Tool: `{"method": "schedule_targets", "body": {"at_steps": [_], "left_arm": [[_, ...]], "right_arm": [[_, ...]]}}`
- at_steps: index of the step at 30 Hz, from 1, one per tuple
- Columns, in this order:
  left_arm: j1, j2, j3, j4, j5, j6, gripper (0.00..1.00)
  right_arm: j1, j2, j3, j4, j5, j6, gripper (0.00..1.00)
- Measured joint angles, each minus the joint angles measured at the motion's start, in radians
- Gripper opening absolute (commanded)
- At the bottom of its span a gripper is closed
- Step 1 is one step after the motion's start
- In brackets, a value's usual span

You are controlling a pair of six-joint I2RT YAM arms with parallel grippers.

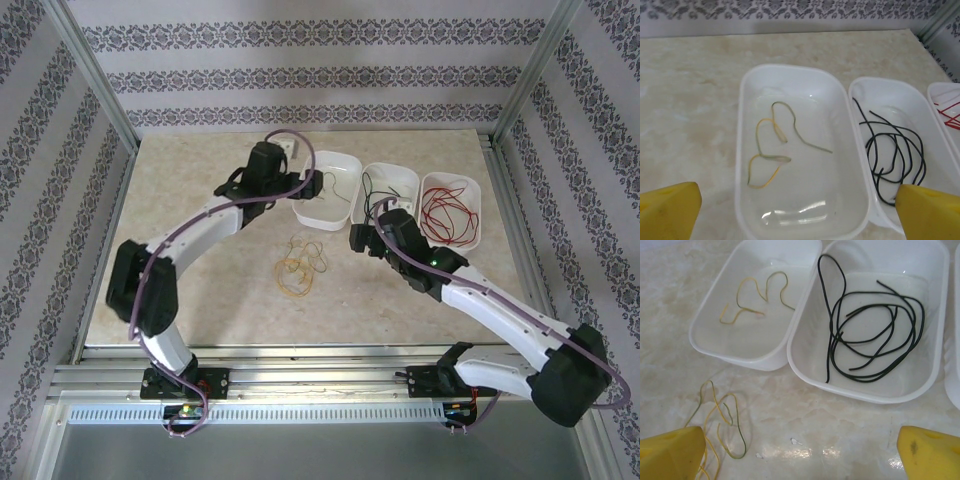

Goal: Untangle the cables

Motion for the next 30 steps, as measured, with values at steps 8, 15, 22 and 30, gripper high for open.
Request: {"method": "schedule_targets", "body": {"at_steps": [8, 15, 22, 30], "left_arm": [[0.014, -0.233, -0.356, 0.031, -0.047, -0.097, 1.0], [0.014, -0.442, -0.625, 0.024, -0.035, -0.201, 1.0], [0.014, -0.532, -0.762, 0.025, 0.012, -0.28, 0.96], [0.013, -0.537, -0.892, 0.078, 0.072, -0.376, 0.8]], "right_arm": [[0.013, 0.126, 0.039, 0.019, -0.061, 0.002, 0.91], [0.055, 0.263, 0.068, 0.068, -0.132, 0.016, 0.76], [0.067, 0.422, 0.134, 0.111, -0.21, 0.026, 0.58], [0.068, 0.561, 0.226, 0.135, -0.251, 0.019, 0.53]]}}
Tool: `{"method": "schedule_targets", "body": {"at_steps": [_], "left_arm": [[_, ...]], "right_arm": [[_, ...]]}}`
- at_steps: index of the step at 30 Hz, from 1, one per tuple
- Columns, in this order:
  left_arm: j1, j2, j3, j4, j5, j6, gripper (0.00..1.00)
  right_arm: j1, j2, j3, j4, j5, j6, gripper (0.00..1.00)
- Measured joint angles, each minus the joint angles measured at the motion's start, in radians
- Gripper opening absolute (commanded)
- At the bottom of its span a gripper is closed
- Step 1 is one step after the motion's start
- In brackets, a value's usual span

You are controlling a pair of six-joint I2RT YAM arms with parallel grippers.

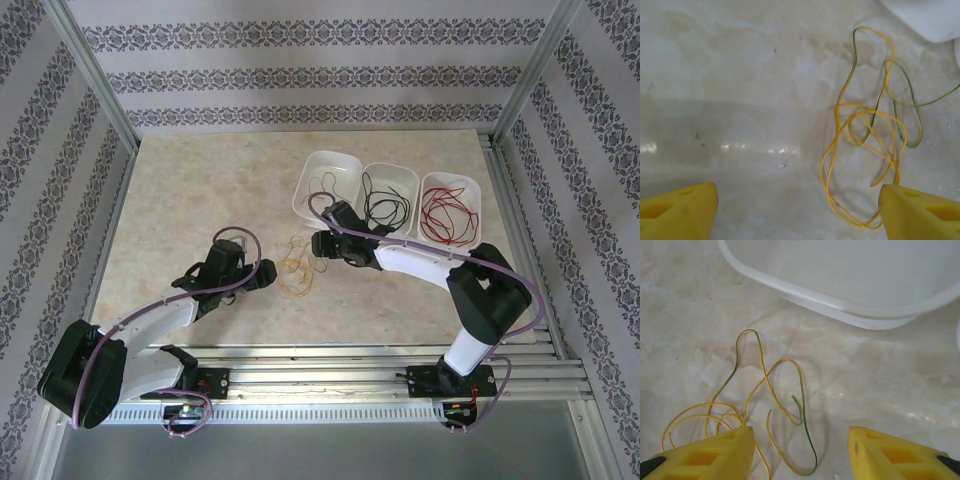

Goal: Untangle the cables

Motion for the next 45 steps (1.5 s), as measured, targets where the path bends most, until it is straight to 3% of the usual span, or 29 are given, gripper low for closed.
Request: {"method": "schedule_targets", "body": {"at_steps": [9, 15, 22, 26, 45], "left_arm": [[-0.002, 0.053, -0.008, 0.072, 0.037, -0.04, 0.76], [-0.006, 0.119, -0.008, 0.122, 0.059, -0.05, 0.68], [-0.008, 0.183, -0.008, 0.179, 0.077, -0.065, 0.57], [-0.008, 0.198, -0.008, 0.205, 0.081, -0.073, 0.51], [-0.008, 0.274, -0.008, 0.276, 0.079, -0.086, 0.33]], "right_arm": [[0.0, 0.108, 0.064, -0.002, -0.034, -0.004, 0.48], [0.0, 0.134, 0.07, -0.003, -0.044, -0.005, 0.39], [0.0, 0.154, 0.076, -0.004, -0.044, -0.031, 0.11], [0.0, 0.154, 0.078, -0.003, -0.044, -0.048, 0.01], [0.053, -0.095, 0.082, -0.014, -0.035, -0.124, 0.0]]}}
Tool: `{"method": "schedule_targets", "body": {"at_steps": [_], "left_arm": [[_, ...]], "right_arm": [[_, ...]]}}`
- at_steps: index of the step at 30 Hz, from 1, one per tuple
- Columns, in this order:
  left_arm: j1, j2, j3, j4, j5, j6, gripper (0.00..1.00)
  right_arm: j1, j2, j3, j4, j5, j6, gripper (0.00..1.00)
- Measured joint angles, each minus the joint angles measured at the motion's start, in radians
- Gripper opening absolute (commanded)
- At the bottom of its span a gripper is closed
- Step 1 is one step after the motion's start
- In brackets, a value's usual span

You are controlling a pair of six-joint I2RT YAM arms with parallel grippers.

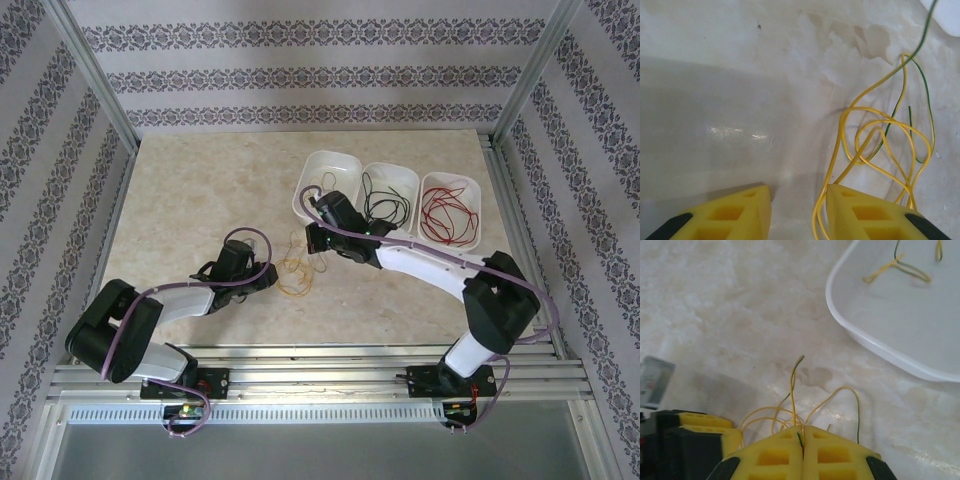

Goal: Untangle the cables

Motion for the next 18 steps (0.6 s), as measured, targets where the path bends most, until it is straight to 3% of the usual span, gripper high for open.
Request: {"method": "schedule_targets", "body": {"at_steps": [18], "left_arm": [[-0.001, 0.045, 0.009, 0.052, 0.005, -0.01, 0.28]], "right_arm": [[0.024, -0.19, 0.018, 0.003, 0.053, -0.077, 0.0]]}}
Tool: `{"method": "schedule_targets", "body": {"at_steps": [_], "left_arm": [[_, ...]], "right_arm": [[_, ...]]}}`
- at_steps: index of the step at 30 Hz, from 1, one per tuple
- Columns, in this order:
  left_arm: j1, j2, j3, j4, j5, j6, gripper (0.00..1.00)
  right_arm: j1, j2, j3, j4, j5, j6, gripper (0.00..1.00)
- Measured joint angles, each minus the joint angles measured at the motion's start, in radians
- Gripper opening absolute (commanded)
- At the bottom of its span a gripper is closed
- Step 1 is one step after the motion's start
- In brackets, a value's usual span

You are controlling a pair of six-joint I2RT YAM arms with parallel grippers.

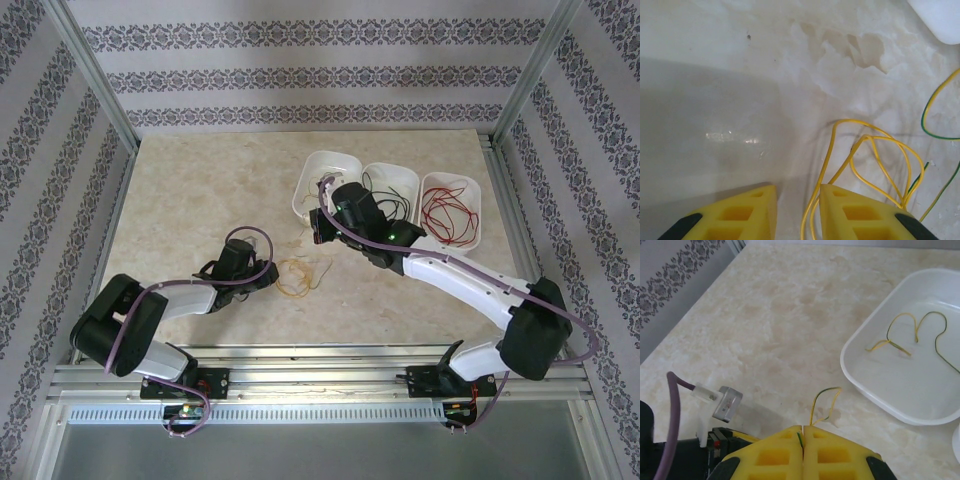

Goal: Untangle the cables

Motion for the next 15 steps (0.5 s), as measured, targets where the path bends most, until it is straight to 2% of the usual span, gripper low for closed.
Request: {"method": "schedule_targets", "body": {"at_steps": [8, 15], "left_arm": [[-0.008, 0.029, 0.03, 0.002, 0.002, 0.0, 0.28], [-0.017, 0.062, 0.056, 0.007, -0.011, 0.009, 0.13]], "right_arm": [[0.008, -0.034, 0.037, 0.0, 0.019, -0.037, 0.0], [0.013, -0.06, 0.042, -0.005, 0.042, -0.056, 0.0]]}}
